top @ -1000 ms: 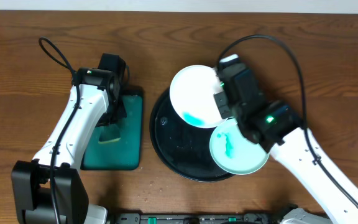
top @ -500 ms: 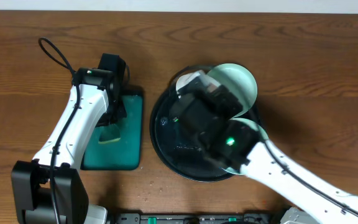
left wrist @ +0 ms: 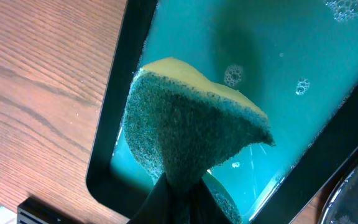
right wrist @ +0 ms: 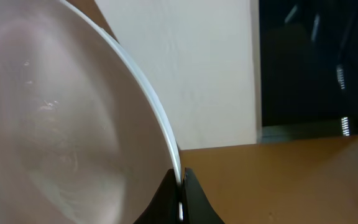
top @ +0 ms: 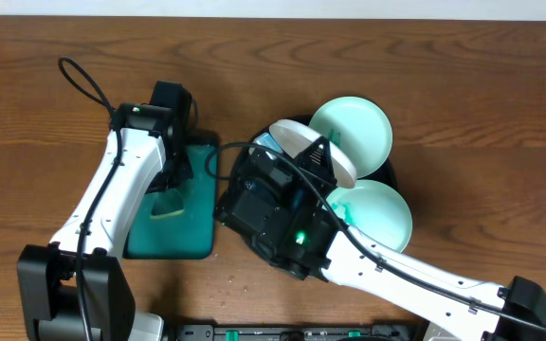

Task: Clean dirty plates on tray and stack at the side
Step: 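Lift the white plate with the right gripper off the black tray, then place the white plate at the right side of the table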

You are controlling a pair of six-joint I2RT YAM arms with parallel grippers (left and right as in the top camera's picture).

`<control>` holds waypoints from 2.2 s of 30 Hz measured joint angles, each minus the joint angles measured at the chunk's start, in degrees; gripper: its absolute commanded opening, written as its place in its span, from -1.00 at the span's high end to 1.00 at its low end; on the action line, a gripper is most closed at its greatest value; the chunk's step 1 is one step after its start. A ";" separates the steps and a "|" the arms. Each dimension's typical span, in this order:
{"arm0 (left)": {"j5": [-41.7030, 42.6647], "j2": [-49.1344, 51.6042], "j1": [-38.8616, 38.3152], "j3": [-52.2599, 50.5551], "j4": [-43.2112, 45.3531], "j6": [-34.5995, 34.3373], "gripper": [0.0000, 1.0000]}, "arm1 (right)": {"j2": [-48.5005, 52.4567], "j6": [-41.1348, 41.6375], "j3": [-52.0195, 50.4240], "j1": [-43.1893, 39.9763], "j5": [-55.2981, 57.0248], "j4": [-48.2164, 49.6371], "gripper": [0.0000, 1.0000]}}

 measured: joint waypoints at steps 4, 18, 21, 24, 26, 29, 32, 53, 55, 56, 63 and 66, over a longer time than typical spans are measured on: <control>0.00 0.00 0.00 0.00 0.00 -0.17 0.86 | 0.26 -0.42 0.00 1.70 1.84 0.35 0.98; 0.00 0.00 0.00 0.00 -0.04 -0.17 0.85 | 2.05 0.55 0.09 4.13 1.11 1.60 0.98; -0.02 0.00 0.00 0.00 -0.02 -0.17 0.85 | 2.43 1.18 0.09 4.28 2.36 1.77 0.99; 0.00 0.00 0.00 0.00 0.02 -0.17 0.86 | 2.43 1.86 0.20 4.46 1.42 0.61 0.98; 0.00 0.00 0.00 0.00 0.00 -0.17 0.86 | 2.43 3.23 0.20 4.85 0.76 -0.13 0.98; 0.00 0.00 0.00 0.00 -0.02 -0.17 0.85 | 2.43 7.34 0.28 4.33 -6.01 -2.82 0.98; 0.00 0.00 0.00 0.00 -0.09 -0.17 0.86 | 2.43 15.87 0.33 1.14 -16.55 -6.29 0.98; -0.02 0.00 0.00 0.00 -0.02 -0.20 0.86 | -2.62 37.18 0.44 -57.77 -82.82 -2.38 0.97; 0.00 0.00 0.00 0.00 -0.02 -0.17 0.86 | -2.62 36.24 0.44 -65.29 -87.01 -3.04 0.97; 0.00 0.00 0.00 0.00 -0.02 -0.17 0.86 | -2.62 35.98 0.44 -68.37 -88.48 -3.13 0.97; 0.70 0.00 0.00 0.00 0.00 -0.17 0.86 | -2.38 35.60 -0.55 -89.20 -92.83 -1.90 0.98; 0.74 0.00 0.00 0.00 0.20 -0.17 0.86 | -1.20 36.24 -1.90 -94.99 -93.42 -0.55 0.97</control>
